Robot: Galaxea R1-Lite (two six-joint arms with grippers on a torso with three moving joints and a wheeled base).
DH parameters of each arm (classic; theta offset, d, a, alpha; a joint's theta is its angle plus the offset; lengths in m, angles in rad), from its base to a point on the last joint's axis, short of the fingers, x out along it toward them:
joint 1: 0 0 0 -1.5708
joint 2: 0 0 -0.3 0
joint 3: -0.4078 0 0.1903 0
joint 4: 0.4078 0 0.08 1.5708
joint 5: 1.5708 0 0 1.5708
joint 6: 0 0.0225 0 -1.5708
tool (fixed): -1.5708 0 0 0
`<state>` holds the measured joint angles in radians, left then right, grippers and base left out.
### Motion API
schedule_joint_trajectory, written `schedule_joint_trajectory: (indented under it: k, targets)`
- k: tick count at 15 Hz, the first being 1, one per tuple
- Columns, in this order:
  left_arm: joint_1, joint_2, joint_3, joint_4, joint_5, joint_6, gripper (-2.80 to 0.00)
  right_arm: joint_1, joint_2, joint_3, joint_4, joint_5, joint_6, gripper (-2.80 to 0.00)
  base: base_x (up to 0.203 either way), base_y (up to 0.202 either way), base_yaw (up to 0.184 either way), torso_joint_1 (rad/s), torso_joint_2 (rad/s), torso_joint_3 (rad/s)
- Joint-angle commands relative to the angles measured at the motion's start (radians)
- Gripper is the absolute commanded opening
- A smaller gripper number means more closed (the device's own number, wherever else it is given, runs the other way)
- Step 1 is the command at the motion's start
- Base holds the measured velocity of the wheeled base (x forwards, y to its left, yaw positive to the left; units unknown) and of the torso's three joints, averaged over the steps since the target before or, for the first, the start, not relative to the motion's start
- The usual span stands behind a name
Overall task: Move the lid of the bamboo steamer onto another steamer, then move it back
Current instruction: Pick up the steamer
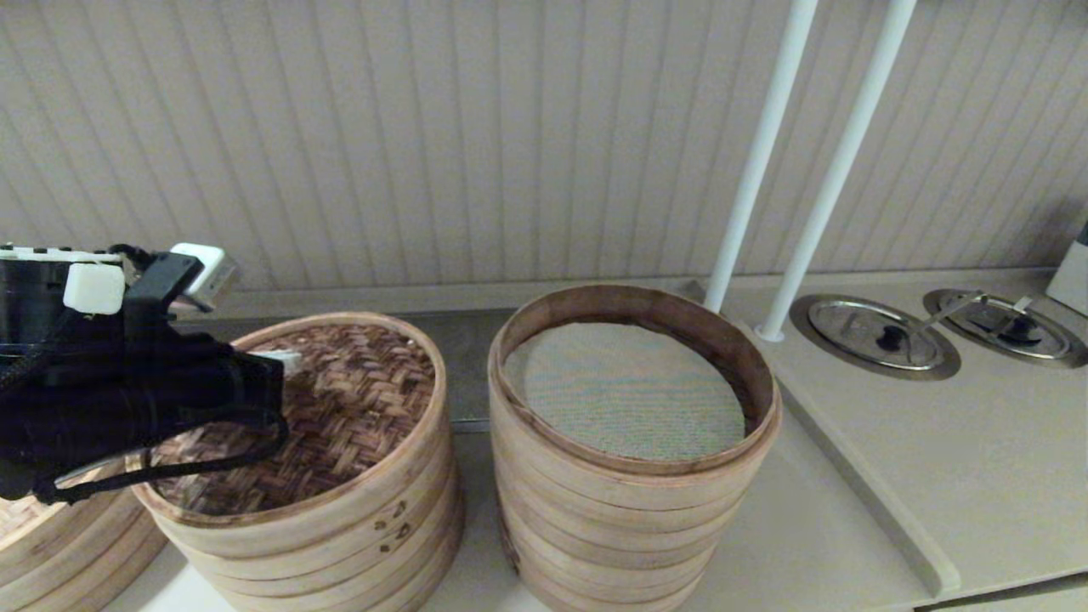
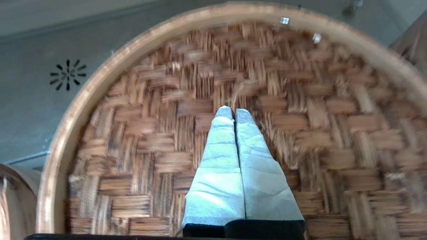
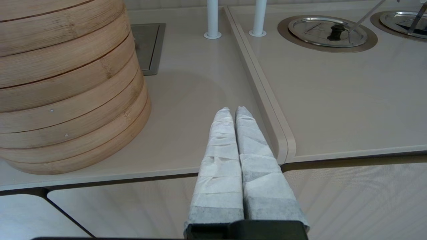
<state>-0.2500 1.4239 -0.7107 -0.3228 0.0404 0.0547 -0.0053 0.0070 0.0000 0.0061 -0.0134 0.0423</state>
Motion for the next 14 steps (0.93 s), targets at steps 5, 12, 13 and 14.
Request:
schedule_joint_trajectory:
  k: [5,12,13,14]
  targets:
    - [-0.002,-0.025,-0.036,-0.002,-0.002,-0.001,-2.8,0.001,0.001,0.003,0.0,0.001,0.001,-2.8,0.0,0.0,0.0,0.0,0.0,0.0]
    - [-0.022,-0.014,-0.02,0.01,-0.006,-0.001,0.0,0.001,0.001,0.003,0.0,0.0,0.001,-2.8,0.0,0.0,0.0,0.0,0.0,0.0]
    - [-0.023,-0.006,-0.018,0.01,-0.005,-0.001,0.0,0.001,0.001,0.003,0.0,0.0,0.001,-2.8,0.0,0.0,0.0,0.0,0.0,0.0]
    - [-0.023,0.008,-0.019,0.011,-0.005,0.0,0.0,0.001,0.001,0.003,0.0,0.0,0.001,-2.8,0.0,0.0,0.0,0.0,0.0,0.0]
